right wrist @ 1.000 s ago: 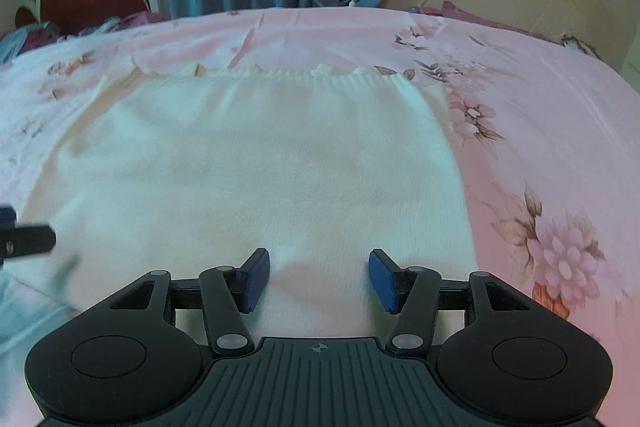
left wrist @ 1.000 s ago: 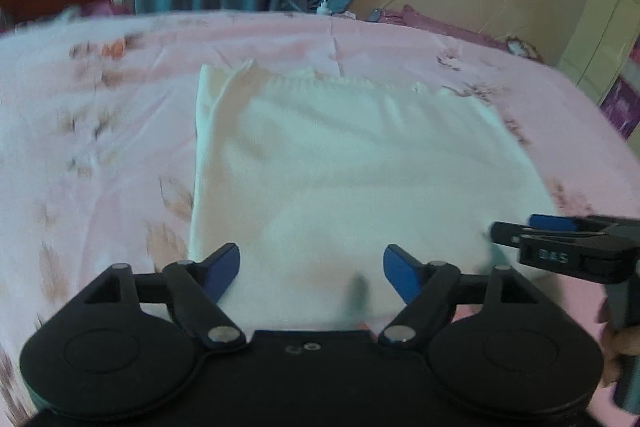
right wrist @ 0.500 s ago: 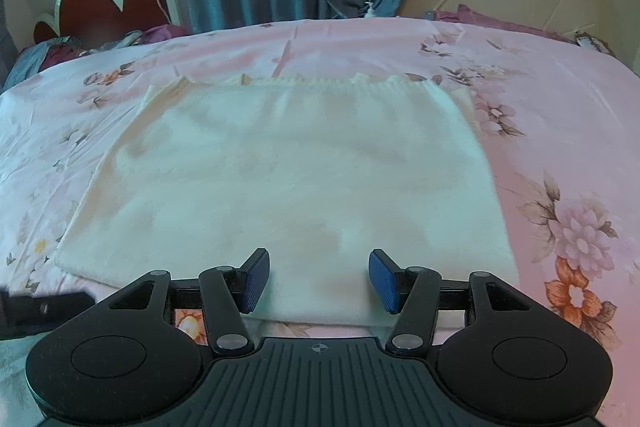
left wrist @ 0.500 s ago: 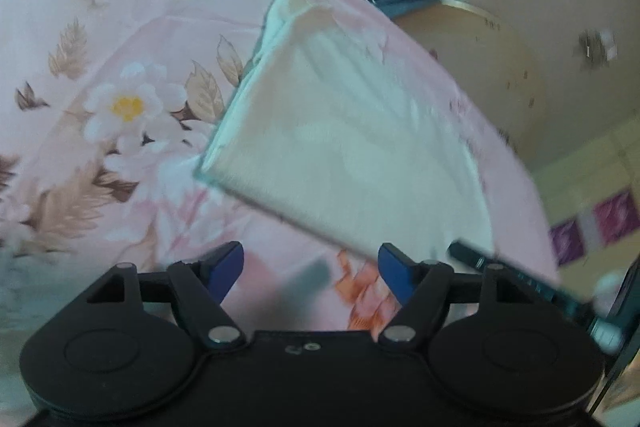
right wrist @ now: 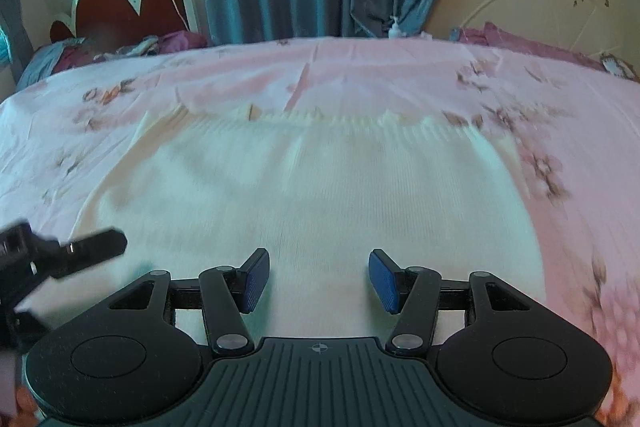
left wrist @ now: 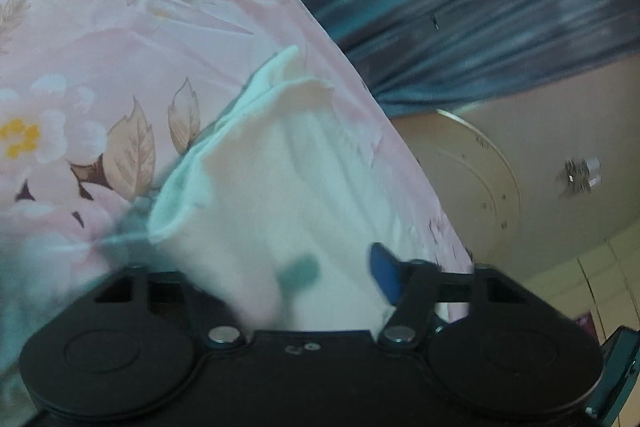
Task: Fold small clothes
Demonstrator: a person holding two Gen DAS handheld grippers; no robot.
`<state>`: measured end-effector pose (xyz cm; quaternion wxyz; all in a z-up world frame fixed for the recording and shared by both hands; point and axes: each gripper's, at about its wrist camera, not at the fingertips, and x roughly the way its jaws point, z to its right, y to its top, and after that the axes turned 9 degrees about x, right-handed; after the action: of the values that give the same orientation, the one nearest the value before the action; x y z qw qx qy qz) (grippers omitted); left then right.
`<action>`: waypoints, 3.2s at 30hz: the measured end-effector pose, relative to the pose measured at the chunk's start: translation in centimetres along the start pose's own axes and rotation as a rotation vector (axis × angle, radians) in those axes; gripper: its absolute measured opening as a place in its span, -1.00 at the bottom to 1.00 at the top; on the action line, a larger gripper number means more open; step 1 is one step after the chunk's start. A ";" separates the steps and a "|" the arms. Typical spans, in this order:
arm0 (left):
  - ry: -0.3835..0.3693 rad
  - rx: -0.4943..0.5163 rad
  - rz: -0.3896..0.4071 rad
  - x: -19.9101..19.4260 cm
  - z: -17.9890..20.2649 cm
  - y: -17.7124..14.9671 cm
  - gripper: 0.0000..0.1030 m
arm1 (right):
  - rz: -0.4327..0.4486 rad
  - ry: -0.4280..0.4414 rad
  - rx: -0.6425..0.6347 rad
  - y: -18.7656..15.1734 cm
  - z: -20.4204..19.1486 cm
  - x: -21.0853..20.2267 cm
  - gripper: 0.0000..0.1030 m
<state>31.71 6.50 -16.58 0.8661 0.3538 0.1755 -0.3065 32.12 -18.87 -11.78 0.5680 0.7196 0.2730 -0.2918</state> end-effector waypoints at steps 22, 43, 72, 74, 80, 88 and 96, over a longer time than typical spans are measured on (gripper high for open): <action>0.081 0.142 0.093 -1.1 3.9 1.3 -0.86 | 0.007 0.010 -0.155 -0.6 -0.3 3.1 0.21; -0.128 0.866 -0.291 7.7 20.0 -12.1 -0.75 | 0.059 0.048 0.242 2.8 16.8 -4.7 0.21; 0.024 0.673 -0.148 3.3 16.7 -2.9 0.24 | -0.075 0.239 0.296 2.5 15.5 -0.3 -0.57; 0.019 0.681 -0.151 3.5 17.0 -3.1 0.24 | -0.061 0.217 0.272 2.7 15.3 -0.7 -0.65; -0.022 0.696 -0.171 6.3 18.2 -3.7 0.24 | 0.009 0.142 0.200 3.1 15.6 -2.8 -0.67; 0.018 0.652 -0.276 9.1 16.7 -5.3 0.28 | -0.035 0.141 0.282 2.6 17.7 -2.2 -0.35; -0.009 0.651 -0.220 8.7 19.0 -3.1 0.22 | 0.092 0.061 0.196 4.7 16.7 -4.9 0.20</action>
<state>37.86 -12.46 -9.56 0.6704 0.5892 0.1019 -0.4394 30.33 -36.42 -8.20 0.4989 0.7921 0.2271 -0.2686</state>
